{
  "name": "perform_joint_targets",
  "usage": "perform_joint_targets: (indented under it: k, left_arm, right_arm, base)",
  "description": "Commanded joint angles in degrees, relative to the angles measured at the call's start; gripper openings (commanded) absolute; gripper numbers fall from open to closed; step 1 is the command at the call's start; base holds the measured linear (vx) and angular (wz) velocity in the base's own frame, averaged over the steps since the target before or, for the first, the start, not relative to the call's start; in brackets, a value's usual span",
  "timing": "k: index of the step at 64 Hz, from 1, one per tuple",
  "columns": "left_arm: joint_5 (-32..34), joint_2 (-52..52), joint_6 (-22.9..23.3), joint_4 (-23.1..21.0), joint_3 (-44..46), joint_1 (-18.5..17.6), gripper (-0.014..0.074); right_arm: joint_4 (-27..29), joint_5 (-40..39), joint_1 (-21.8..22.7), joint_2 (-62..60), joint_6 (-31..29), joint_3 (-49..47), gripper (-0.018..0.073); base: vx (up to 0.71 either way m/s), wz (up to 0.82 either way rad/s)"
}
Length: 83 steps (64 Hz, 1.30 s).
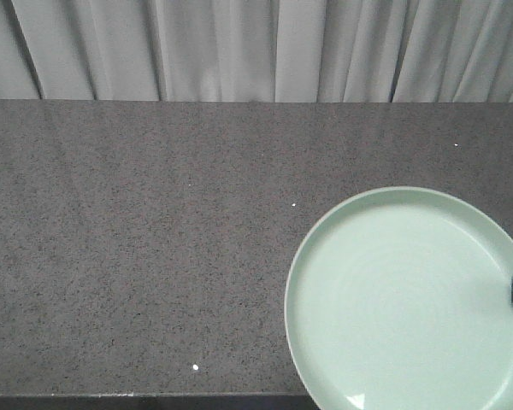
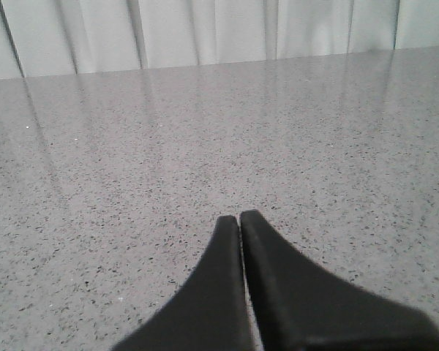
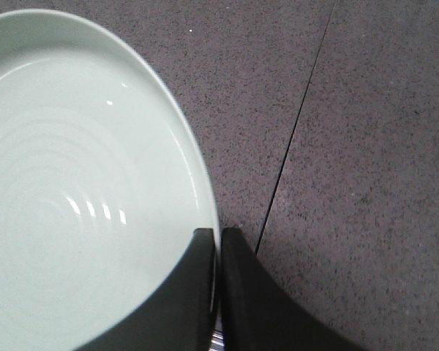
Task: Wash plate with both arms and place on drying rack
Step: 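Hold the plate in the right gripper while the base turns away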
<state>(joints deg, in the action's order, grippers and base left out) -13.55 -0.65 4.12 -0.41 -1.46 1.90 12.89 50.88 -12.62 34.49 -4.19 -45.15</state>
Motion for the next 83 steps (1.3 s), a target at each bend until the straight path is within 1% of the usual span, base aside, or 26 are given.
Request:
perform_joint_targets:
  k: [1,9,14,23,83]
  left_arm:
    - [4.2,-0.9,0.5,-0.1,1.4,0.1,-0.0006]
    - [4.2,-0.9,0.5,-0.1,1.4,0.1,-0.0006]
    - [4.2,-0.9,0.5,-0.1,1.4,0.1,-0.0006]
    - [4.2,-0.9,0.5,-0.1,1.4,0.1,-0.0006]
    - [4.2,-0.9,0.5,-0.1,1.4,0.1,-0.0006]
  right_arm:
    - [0.5,-4.7,0.2,-7.4,2.3,4.2,-0.0001]
    - [0.5,-4.6,0.2,-15.9,4.2,9.0,-0.0001]
    - [0.4,-4.6,0.2,-19.9,4.2,11.1,-0.0001]
    - [0.0,-4.1,0.2,-24.0,4.2,11.7,-0.0001]
    - [0.0,-3.6,0.2,-24.7,4.2,11.7,-0.0001]
  base:
    - [0.00,0.00]
    - [0.00,0.00]
    - [0.00,0.00]
    - [0.00,0.00]
    - [0.00,0.00]
